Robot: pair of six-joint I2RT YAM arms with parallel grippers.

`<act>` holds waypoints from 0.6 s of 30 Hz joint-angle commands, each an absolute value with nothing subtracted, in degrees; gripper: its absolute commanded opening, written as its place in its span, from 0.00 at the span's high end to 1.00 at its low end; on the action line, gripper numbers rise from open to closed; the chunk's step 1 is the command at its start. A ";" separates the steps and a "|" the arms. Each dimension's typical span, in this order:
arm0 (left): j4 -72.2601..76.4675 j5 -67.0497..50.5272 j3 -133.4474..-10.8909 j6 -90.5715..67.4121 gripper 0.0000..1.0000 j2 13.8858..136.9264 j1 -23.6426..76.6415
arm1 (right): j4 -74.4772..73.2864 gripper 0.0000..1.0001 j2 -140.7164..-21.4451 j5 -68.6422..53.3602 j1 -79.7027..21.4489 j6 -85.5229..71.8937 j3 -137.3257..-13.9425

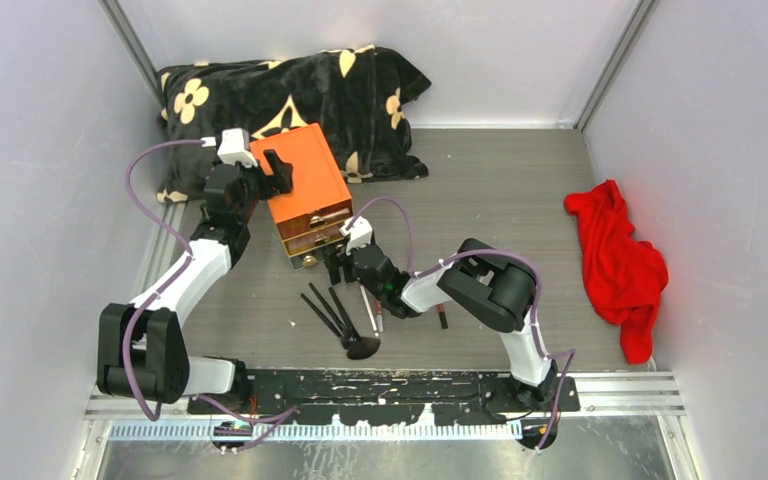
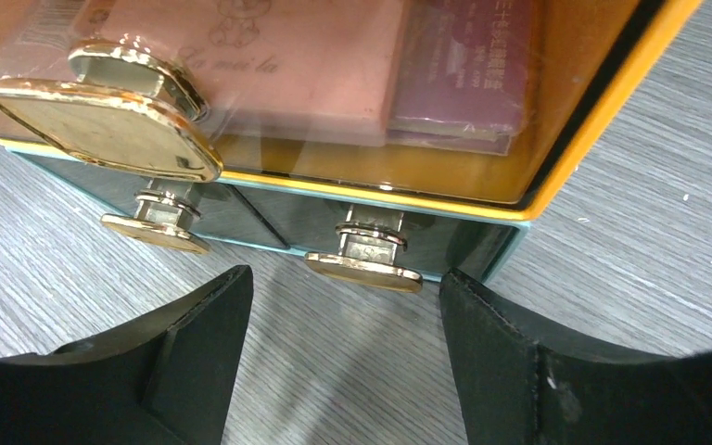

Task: Organize the makeup
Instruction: Open the drawer in the storage box.

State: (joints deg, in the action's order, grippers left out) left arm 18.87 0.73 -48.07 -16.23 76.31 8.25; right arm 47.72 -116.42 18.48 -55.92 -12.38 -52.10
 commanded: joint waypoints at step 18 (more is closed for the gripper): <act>5.11 1.19 -45.00 -12.57 0.15 80.24 8.53 | 49.28 0.69 -113.83 18.95 -55.10 -14.11 -51.18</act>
State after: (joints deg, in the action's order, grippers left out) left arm 19.62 0.56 -48.07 -16.27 76.79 8.25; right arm 47.13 -116.40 19.18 -55.31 -12.23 -52.25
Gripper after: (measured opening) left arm 0.853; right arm 0.471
